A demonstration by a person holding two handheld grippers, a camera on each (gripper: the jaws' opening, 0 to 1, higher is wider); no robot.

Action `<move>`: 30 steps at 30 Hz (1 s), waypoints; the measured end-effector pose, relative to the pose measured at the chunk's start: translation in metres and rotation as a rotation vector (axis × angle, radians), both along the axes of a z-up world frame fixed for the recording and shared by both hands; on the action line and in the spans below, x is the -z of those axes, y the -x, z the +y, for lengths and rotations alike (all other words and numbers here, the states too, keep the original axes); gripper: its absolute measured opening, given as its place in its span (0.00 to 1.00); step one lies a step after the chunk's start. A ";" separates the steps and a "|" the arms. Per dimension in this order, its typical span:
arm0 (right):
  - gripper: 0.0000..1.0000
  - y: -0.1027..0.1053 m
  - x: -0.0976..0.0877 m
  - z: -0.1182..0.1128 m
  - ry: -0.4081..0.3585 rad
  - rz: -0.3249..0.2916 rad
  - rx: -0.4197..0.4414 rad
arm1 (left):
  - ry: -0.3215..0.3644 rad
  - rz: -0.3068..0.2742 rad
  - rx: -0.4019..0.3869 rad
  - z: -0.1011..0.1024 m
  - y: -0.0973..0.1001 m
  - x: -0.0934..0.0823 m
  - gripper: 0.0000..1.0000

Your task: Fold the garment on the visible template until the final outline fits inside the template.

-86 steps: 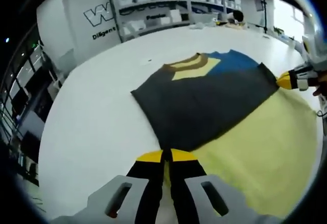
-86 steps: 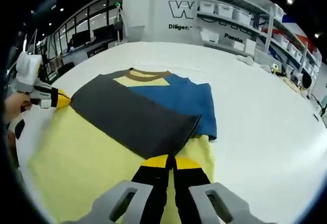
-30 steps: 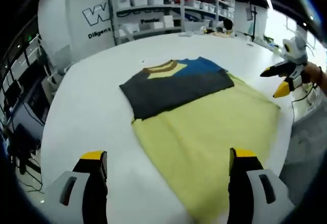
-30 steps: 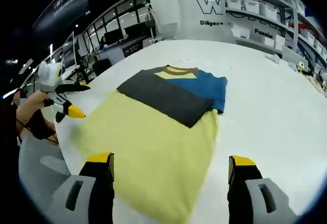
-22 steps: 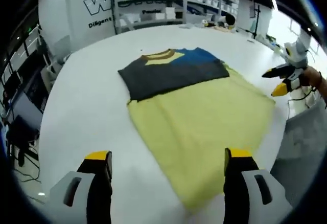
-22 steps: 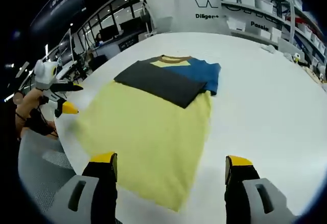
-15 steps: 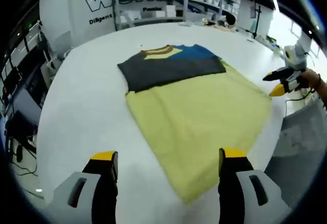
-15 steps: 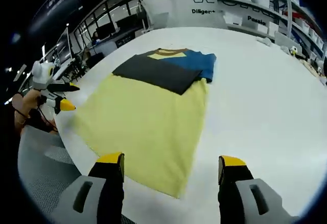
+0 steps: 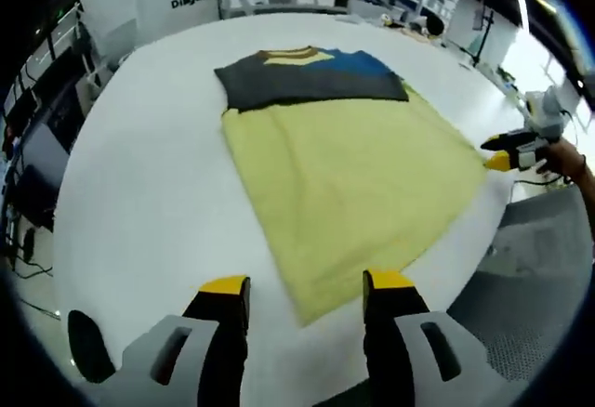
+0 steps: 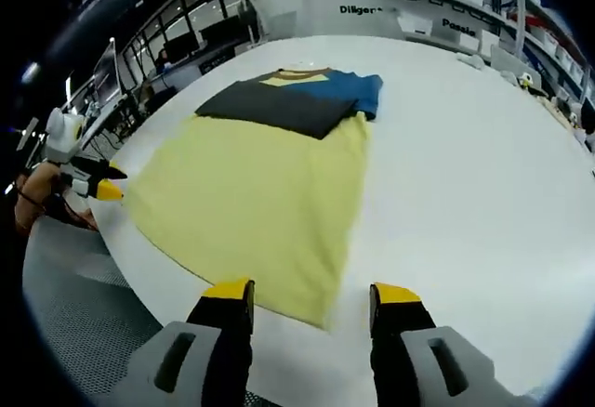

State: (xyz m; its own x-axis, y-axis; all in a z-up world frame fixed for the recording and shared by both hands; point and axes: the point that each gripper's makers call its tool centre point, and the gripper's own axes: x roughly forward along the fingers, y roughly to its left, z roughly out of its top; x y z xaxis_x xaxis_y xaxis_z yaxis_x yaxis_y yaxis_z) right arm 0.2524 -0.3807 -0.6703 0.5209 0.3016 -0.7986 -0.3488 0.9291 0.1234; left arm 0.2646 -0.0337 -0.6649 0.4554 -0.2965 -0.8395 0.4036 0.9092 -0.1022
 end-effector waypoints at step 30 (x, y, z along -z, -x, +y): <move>0.00 0.012 0.008 -0.003 0.049 0.055 -0.017 | 0.034 0.086 -0.071 0.002 0.018 0.012 0.03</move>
State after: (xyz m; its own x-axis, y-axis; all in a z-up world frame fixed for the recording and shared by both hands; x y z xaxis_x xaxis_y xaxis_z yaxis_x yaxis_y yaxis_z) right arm 0.2403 -0.3835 -0.6781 0.4709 0.2698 -0.8399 -0.3582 0.9285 0.0975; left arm 0.2466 -0.0318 -0.6766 0.4024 -0.2951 -0.8666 0.3270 0.9305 -0.1651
